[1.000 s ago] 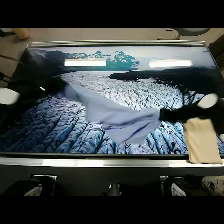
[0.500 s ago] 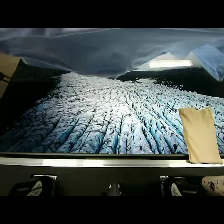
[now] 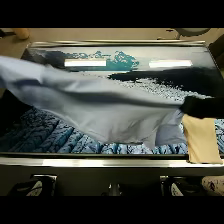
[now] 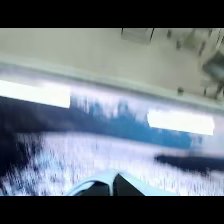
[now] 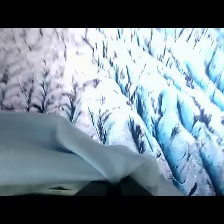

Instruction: Fold the shirts.

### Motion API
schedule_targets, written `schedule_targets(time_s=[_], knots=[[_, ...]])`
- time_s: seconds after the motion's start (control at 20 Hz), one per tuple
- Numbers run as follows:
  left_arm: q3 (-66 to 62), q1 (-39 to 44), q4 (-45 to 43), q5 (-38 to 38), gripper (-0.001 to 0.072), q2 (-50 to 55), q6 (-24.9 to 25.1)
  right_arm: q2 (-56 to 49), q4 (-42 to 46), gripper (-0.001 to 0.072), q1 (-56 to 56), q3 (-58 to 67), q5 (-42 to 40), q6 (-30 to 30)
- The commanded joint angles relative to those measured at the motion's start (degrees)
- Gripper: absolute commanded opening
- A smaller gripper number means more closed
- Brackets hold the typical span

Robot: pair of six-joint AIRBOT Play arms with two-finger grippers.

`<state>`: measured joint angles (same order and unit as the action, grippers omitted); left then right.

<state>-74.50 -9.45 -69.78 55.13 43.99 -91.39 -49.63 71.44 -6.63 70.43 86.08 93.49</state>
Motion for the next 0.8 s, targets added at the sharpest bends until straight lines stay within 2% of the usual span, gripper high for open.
schedule_targets(time_s=[0.0, 0.05, 0.15, 0.3, 0.35, 0.4, 0.45, 0.5, 0.65, 0.75], knots=[[18.0, 3.4, 5.8, -4.0, 0.0024, 2.8, -0.1, -4.6, -6.8, 0.0019, 0.1, -20.0, -17.9, -1.2], [22.2, 5.4, 6.2, -7.3, 0.0024, 4.4, -0.1, -7.2, -6.8, 0.0019, 0.1, -22.7, -24.2, -1.1], [27.6, 9.1, 7.7, -13.0, 0.0024, 8.8, -0.2, -13.0, -7.3, 0.002, 0.1, -23.6, -31.6, 0.7], [27.6, 11.4, 11.4, -16.1, 0.0024, 15.5, -0.1, -19.4, -12.4, 0.003, 0.1, -22.3, -35.5, 1.1], [27.0, 11.3, 12.2, -17.0, 0.0024, 16.6, -0.2, -20.2, -12.7, 0.0175, 0.0, -21.3, -34.9, 0.7], [26.2, 10.8, 12.2, -17.3, 0.0024, 17.1, -0.1, -20.3, -12.3, 0.0415, -0.4, -19.4, -32.9, -1.5], [25.0, 10.1, 12.2, -17.1, 0.0024, 17.1, 0.0, -20.2, -11.8, 0.0604, -1.6, -16.3, -28.3, -4.9], [24.0, 9.2, 12.2, -16.7, 0.0024, 16.9, 0.3, -20.2, -11.3, 0.0639, -3.7, -12.7, -22.7, -6.7], [20.8, 7.6, 12.2, -13.0, 0.0024, 16.7, 3.6, -20.2, -10.1, 0.0647, -12.3, -7.2, -3.5, -9.0], [20.6, 7.9, 12.2, -12.0, 0.0024, 16.6, 4.4, -19.2, -8.7, 0.0642, -13.3, -12.4, -1.6, -7.8]])
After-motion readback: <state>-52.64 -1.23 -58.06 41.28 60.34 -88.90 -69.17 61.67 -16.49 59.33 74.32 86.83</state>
